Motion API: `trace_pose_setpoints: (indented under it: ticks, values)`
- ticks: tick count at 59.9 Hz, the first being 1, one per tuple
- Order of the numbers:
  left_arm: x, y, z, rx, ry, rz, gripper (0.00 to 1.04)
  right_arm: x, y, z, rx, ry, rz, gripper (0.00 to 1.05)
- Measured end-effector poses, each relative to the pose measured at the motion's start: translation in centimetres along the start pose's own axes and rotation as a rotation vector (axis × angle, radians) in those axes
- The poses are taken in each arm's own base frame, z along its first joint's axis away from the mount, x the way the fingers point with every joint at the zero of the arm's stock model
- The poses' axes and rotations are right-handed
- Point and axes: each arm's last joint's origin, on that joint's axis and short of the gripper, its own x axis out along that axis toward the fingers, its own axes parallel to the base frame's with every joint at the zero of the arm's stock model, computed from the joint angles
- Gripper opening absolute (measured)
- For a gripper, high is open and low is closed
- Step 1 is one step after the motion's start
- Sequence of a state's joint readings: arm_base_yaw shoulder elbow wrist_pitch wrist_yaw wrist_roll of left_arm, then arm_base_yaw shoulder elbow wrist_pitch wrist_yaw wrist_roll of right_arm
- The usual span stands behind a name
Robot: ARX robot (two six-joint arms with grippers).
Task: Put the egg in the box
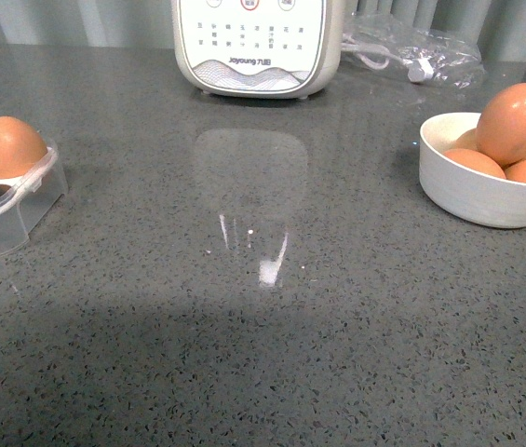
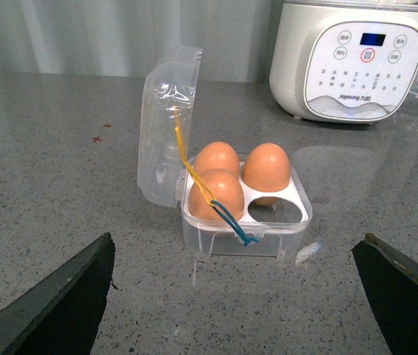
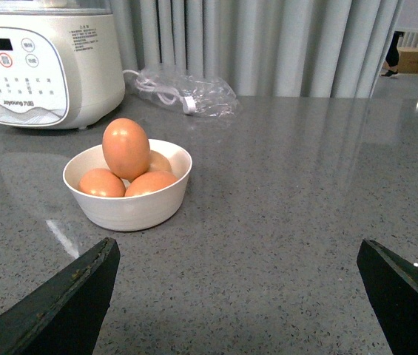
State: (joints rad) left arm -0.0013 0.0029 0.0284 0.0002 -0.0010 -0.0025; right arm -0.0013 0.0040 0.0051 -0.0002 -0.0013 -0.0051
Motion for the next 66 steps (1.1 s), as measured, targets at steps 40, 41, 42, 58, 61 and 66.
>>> trace_pose_setpoints:
  ticks: [40, 41, 42, 58, 61, 66]
  values:
    - [0.00, 0.00, 0.00, 0.000, 0.000, 0.000, 0.98, 0.00, 0.00, 0.00, 0.000, 0.000, 0.000, 0.98]
    - [0.00, 0.00, 0.00, 0.000, 0.000, 0.000, 0.98, 0.00, 0.00, 0.00, 0.000, 0.000, 0.000, 0.98]
    - [0.00, 0.00, 0.00, 0.000, 0.000, 0.000, 0.98, 0.00, 0.00, 0.00, 0.000, 0.000, 0.000, 0.98]
    - [0.00, 0.00, 0.00, 0.000, 0.000, 0.000, 0.98, 0.00, 0.00, 0.00, 0.000, 0.000, 0.000, 0.98]
    - [0.00, 0.00, 0.00, 0.000, 0.000, 0.000, 0.98, 0.00, 0.00, 0.00, 0.000, 0.000, 0.000, 0.98]
    - [0.00, 0.00, 0.00, 0.000, 0.000, 0.000, 0.98, 0.00, 0.00, 0.00, 0.000, 0.000, 0.000, 0.98]
